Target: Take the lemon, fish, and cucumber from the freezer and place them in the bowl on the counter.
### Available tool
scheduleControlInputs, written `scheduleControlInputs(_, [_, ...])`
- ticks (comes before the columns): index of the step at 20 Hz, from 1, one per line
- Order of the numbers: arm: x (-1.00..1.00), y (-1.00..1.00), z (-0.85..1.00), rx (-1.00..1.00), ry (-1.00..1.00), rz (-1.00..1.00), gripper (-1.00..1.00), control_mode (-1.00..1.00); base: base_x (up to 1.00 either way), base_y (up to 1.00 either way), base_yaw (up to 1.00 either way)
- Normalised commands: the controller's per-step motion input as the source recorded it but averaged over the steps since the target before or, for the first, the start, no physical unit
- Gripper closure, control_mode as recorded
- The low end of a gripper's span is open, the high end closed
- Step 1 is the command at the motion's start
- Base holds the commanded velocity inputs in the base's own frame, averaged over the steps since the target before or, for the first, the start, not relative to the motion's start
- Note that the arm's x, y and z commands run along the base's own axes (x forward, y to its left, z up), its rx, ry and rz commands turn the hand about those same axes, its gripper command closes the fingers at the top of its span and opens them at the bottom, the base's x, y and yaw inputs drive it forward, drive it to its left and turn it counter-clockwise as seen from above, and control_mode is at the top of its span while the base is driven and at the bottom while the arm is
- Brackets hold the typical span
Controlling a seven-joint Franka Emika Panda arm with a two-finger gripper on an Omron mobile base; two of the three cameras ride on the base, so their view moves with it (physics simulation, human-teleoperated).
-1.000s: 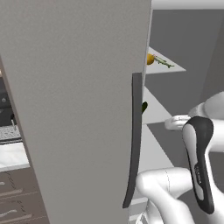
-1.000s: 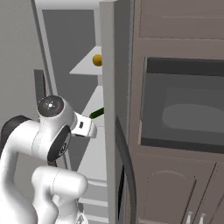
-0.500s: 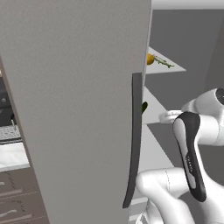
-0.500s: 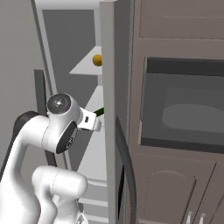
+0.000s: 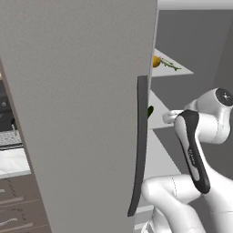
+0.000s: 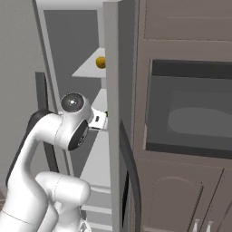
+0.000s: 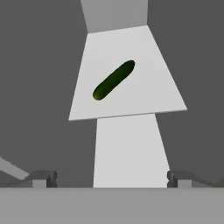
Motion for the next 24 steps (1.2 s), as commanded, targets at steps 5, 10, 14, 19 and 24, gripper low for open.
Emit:
scheduleControlInputs(5, [0.36,-0.03,-0.04,0.0,0.0,0.0,-1.0,-1.0,0.0,0.0,0.0])
scheduleControlInputs(10, [0.42,-0.03,-0.08,0.03,0.0,0.0,-1.0,-1.0,0.0,0.0,0.0])
scheduleControlInputs(14, [0.41,0.0,-0.08,0.01,0.0,0.0,-1.0,-1.0,0.0,0.0,0.0])
scheduleControlInputs(19, [0.39,0.0,-0.06,0.0,0.01,0.0,-1.0,-1.0,0.0,0.0,0.0])
scheduleControlInputs(24, [0.33,0.0,-0.08,0.0,0.01,0.0,-1.0,-1.0,0.0,0.0,0.0])
